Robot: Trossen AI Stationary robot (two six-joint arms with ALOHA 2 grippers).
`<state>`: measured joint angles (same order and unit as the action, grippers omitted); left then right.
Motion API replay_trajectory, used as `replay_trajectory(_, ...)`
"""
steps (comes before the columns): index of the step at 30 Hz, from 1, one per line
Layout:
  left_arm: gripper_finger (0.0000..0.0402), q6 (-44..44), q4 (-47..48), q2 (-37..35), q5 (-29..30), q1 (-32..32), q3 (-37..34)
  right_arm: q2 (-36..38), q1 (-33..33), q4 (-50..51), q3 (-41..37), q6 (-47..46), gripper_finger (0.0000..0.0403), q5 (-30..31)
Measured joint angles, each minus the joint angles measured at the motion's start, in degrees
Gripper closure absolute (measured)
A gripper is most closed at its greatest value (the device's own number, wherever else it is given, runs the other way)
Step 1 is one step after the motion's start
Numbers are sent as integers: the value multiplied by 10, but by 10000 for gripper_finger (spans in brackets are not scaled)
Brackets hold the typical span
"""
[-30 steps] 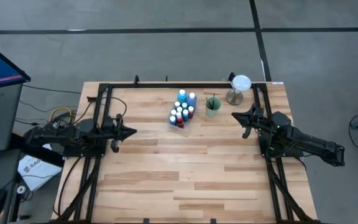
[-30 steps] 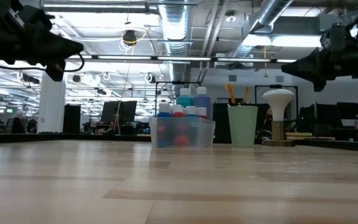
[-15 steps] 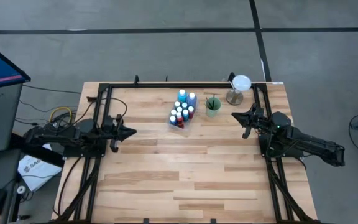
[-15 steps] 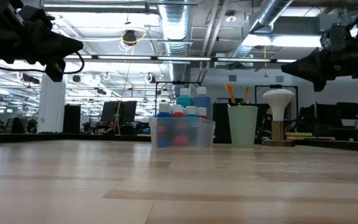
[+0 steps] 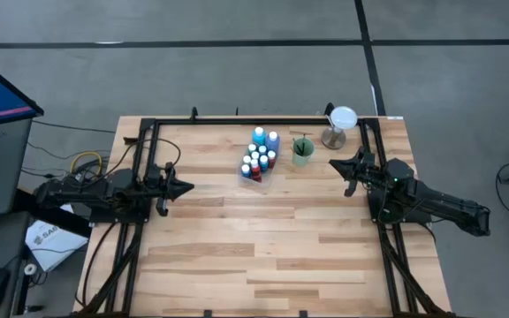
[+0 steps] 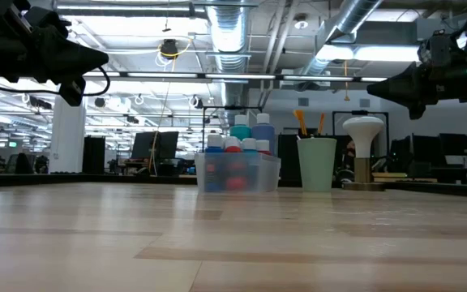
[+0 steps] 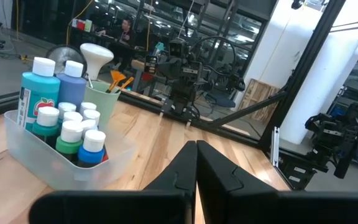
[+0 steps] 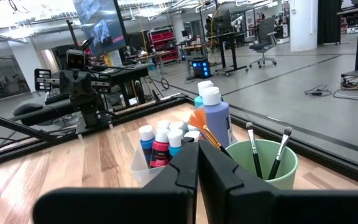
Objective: Pick & Place Paint Supplies
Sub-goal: Return to Home Position
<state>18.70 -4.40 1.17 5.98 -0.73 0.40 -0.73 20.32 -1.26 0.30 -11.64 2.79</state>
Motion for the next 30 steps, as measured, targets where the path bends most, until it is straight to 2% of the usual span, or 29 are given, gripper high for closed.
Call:
replay_trajectory(17, 401, 0, -38, -12, -1, 41, 0, 0, 0, 0, 0, 0, 397, 0)
replay_trajectory(30, 402, 0, -45, -4, 0, 43, 0, 0, 0, 0, 0, 0, 397, 0)
